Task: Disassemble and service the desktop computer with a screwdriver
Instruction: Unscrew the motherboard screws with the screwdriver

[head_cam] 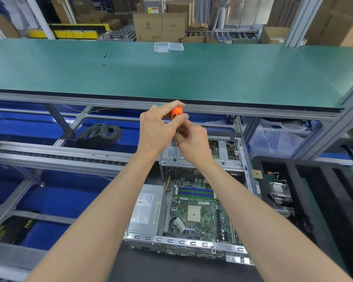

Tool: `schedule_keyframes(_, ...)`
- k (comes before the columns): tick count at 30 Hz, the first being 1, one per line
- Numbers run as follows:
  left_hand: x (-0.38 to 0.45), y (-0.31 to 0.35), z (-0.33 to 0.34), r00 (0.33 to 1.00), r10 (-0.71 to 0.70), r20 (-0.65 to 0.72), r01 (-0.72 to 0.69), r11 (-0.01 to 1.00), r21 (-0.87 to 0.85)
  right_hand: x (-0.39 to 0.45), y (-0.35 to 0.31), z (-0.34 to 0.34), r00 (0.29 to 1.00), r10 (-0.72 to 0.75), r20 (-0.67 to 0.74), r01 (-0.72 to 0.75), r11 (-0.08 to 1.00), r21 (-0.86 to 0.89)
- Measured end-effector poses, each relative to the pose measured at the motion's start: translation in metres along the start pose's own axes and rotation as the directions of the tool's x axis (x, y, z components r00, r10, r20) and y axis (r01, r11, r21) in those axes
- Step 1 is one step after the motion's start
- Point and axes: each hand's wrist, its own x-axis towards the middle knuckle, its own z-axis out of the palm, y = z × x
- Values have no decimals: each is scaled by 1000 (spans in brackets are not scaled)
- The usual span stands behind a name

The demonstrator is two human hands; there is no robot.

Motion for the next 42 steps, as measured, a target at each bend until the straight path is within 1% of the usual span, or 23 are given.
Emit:
schedule_keyframes(1, 3, -1, -3, 998, 10, 66, -9, 1000, -23, 1, 0, -3, 999, 4, 39, -5, 1000, 19)
schedule_keyframes(3, 7, -3, -10, 982, 1, 187, 17, 995, -94, 3, -1, -7, 994, 7, 113, -10, 1000, 26)
schedule_keyframes(4, 8, -3, -12, 978, -11, 207, 35, 993, -114, 3, -1, -8, 990, 3, 141, -6, 1000, 19)
schedule_keyframes(6, 6, -5, -12, 985, -31, 168, 50, 992, -112, 4, -1, -8, 984, -9, 178, 8, 1000, 7)
schedule_keyframes(7, 5, -6, -10, 990, -45, 132, 59, 993, -104, 4, -1, -7, 985, -12, 175, 12, 1000, 1)
schedule_keyframes(8, 3, -7, -9, 993, -65, 97, 76, 992, -105, 4, -1, -5, 990, -8, 143, 8, 1000, 1)
schedule_keyframes(11, 1, -5, -6, 993, -110, 29, 113, 983, -144, 2, -1, -1, 998, 44, -48, -42, 998, 48)
schedule_keyframes(13, 0, -4, -2, 996, -88, 6, 88, 989, -120, 0, -1, 1, 994, 35, -100, -29, 998, 55)
schedule_keyframes(15, 0, -4, 0, 998, -66, -10, 65, 995, -80, 1, 0, 2, 996, 19, -84, -16, 999, 41)
schedule_keyframes(16, 1, -5, -2, 998, -60, 6, 61, 994, -95, 2, 0, 2, 998, 14, -62, -12, 1000, 26)
schedule_keyframes(19, 5, -7, -7, 989, -38, 144, 74, 965, -253, 3, 1, 0, 1000, -13, 2, 13, 1000, -9)
schedule_keyframes(20, 5, -7, -9, 986, -38, 163, 81, 960, -269, 3, 2, 0, 1000, -15, 17, 15, 1000, -1)
schedule_keyframes(24, 5, -8, -11, 994, -85, 75, 97, 978, -182, 2, 3, 0, 996, -25, 90, 24, 1000, 19)
schedule_keyframes(26, 4, -8, -8, 994, -107, 38, 112, 977, -183, 1, 2, 3, 998, -18, 52, 16, 999, 36)
schedule_keyframes(28, 4, -6, -7, 994, -112, 12, 112, 976, -185, -1, 2, 6, 999, 29, -44, -26, 998, 64)
schedule_keyframes(29, 4, -6, -5, 995, -103, 4, 102, 981, -166, -1, 3, 7, 995, 50, -85, -44, 996, 71)
schedule_keyframes(31, 4, -3, -2, 997, -82, -10, 80, 990, -113, 0, 3, 7, 993, 52, -110, -45, 997, 65)
schedule_keyframes(34, 3, 0, 0, 997, -73, -6, 72, 992, -105, 0, 2, 5, 998, 18, -59, -17, 1000, 10)
schedule_keyframes(37, 7, -2, -5, 992, -60, 108, 79, 980, -181, 0, 3, 4, 1000, 6, -10, -6, 1000, 20)
schedule_keyframes(39, 10, -2, -11, 986, -50, 159, 75, 985, -158, 1, 4, 1, 999, 19, 39, -20, 999, 29)
schedule_keyframes(42, 9, -1, -13, 992, -61, 106, 70, 994, -87, 3, 2, -3, 990, 14, 142, -14, 1000, 1)
